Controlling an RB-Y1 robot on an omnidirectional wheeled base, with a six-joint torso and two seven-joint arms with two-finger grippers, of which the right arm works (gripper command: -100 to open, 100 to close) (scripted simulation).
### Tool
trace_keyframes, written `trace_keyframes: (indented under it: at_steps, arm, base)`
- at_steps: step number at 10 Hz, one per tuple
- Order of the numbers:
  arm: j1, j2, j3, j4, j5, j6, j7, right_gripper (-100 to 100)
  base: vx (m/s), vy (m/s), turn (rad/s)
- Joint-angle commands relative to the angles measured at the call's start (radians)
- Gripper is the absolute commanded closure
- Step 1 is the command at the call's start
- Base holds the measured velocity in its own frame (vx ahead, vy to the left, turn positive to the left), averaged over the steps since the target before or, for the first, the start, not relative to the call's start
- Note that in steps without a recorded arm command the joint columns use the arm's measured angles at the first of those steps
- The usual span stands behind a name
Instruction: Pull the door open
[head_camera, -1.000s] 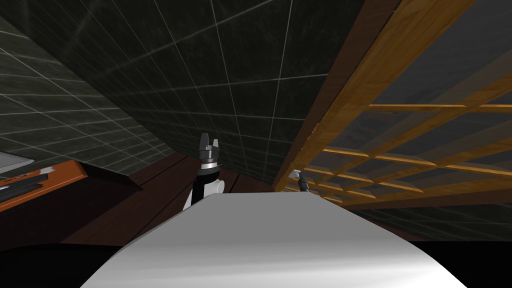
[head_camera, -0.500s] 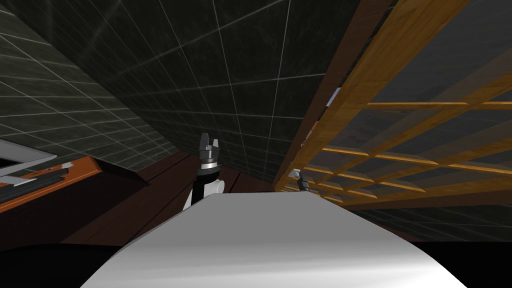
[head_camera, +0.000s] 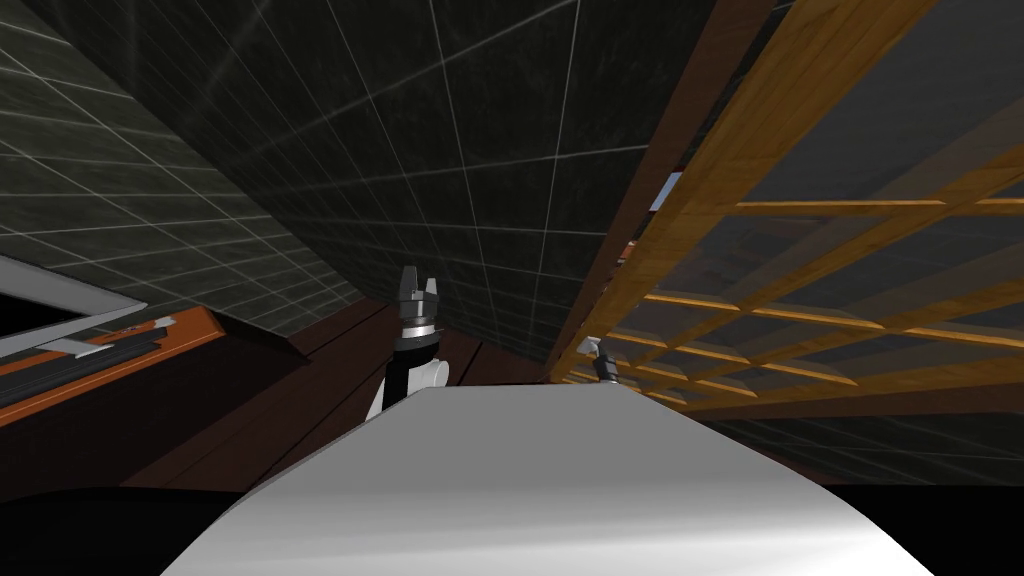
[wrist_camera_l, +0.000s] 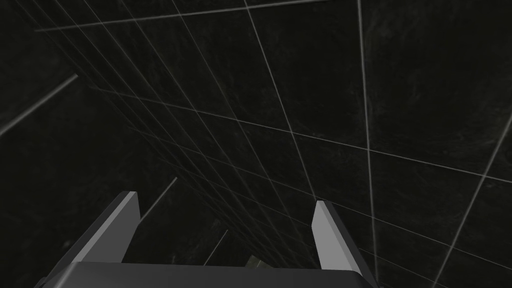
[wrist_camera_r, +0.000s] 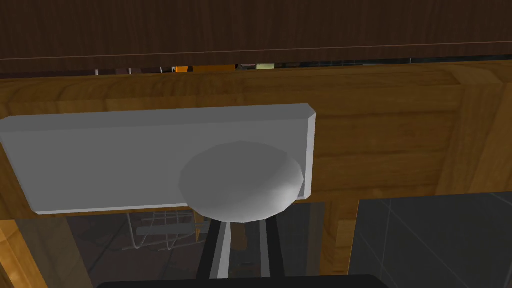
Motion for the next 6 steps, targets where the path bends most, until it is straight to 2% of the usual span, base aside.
trace_keyframes:
  at_steps: [1,2,3,6]
  arm:
    - [-0.020,0.000,0.026,0.004,-0.027,-0.008,-0.050,100]
    - [-0.020,0.000,0.026,0.004,-0.027,-0.008,-0.067,100]
    - [-0.014,-0.005,0.024,0.012,-0.046,0.003,-0.095,-100]
    - [-0.011,0.000,0.040,-0.002,-0.080,0.010,-0.174,-100]
  base:
    - [-0.079,-0.013,0.076]
    - [-0.059,-0.005,0.039]
    - [-0.047,-0.014,0.025]
    - [-0.053,0.002,0.052]
